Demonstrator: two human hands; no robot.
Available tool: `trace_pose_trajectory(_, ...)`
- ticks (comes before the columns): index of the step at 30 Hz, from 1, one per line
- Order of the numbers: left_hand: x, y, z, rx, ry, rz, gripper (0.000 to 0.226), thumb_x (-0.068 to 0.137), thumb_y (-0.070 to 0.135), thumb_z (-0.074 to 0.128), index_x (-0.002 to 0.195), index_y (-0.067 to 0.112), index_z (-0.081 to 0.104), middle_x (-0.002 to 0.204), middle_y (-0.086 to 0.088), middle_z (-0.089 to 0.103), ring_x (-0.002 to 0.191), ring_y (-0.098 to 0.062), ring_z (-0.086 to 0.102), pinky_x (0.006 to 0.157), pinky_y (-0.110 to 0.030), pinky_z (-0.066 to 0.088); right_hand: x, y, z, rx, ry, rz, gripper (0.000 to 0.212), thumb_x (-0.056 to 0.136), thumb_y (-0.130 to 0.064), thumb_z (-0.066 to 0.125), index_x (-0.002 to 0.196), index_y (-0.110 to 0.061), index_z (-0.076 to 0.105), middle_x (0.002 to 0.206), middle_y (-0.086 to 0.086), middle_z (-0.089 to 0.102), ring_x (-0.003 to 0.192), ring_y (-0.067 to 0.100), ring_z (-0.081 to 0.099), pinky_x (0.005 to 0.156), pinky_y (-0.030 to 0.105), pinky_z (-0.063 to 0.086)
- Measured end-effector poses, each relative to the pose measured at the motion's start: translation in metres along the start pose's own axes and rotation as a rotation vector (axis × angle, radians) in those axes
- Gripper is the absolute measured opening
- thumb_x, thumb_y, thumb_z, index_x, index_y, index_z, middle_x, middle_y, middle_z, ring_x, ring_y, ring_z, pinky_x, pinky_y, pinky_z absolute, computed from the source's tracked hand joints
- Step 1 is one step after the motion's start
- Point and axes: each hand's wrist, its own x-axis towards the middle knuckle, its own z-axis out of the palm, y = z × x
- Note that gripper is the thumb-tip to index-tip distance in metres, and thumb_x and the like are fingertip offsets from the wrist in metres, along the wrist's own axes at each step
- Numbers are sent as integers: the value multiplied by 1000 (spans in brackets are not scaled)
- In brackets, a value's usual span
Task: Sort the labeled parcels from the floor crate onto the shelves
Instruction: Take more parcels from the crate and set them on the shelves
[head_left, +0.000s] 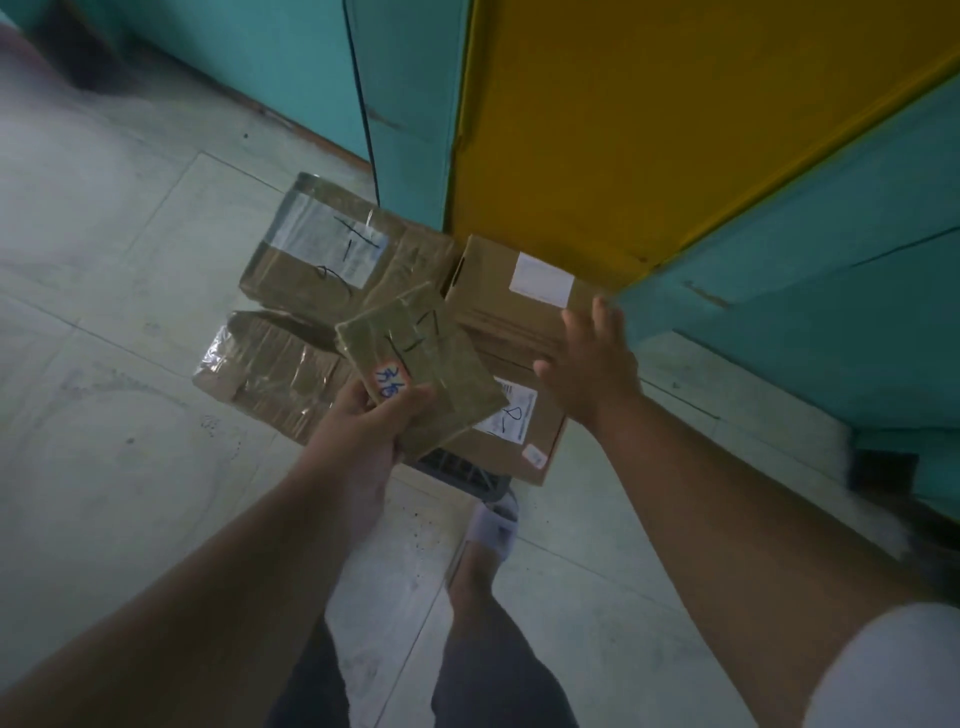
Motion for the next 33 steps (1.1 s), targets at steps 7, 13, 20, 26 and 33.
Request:
trace_pose_trajectory(7, 20, -27, 22, -48, 101, -8, 44, 76, 15, 71, 118, 13, 61, 105, -7, 76, 93, -22, 74, 73, -30, 57, -5, 16, 19, 156, 146, -104, 62, 91, -22, 69, 144, -17, 36, 163, 14, 9, 140, 38, 36, 105, 48, 45)
trace_pose_trajectory(13, 16, -32, 21, -20, 102, 8, 38, 82, 12, 66, 120, 11, 60, 109, -11, 74, 98, -26, 72, 82, -36, 55, -2, 26, 17, 127, 121, -128, 70, 93, -27, 68, 151, -24, 29, 165, 14, -3, 140, 38, 36, 106, 46, 42)
trace_pose_trajectory(20, 18, -41, 15, 14, 86, 27, 58, 68, 21, 70, 125, 10, 59, 112, -11, 73, 102, -27, 71, 80, -35, 52, 8, 23, 7, 74, 42, -123, 81, 90, -33, 72, 153, -24, 22, 165, 16, -11, 142, 39, 35, 105, 43, 45)
trace_pose_trajectory(26, 14, -45, 10, 31, 80, 37, 54, 70, 20, 69, 122, 12, 59, 110, -10, 74, 101, -27, 71, 83, -37, 53, 11, 27, -13, -168, 45, -218, 71, 94, -40, 60, 148, -13, 22, 158, 30, 19, 124, 43, 52, 93, 46, 49)
trace_pose_trajectory(33, 2, -37, 12, -10, 68, 45, 34, 85, 10, 64, 118, 16, 62, 107, -6, 75, 97, -22, 72, 79, -34, 52, -9, 33, -49, -258, 253, -277, 44, 99, -20, 53, 135, 1, 40, 122, 23, 59, 99, 37, 61, 68, 35, 36)
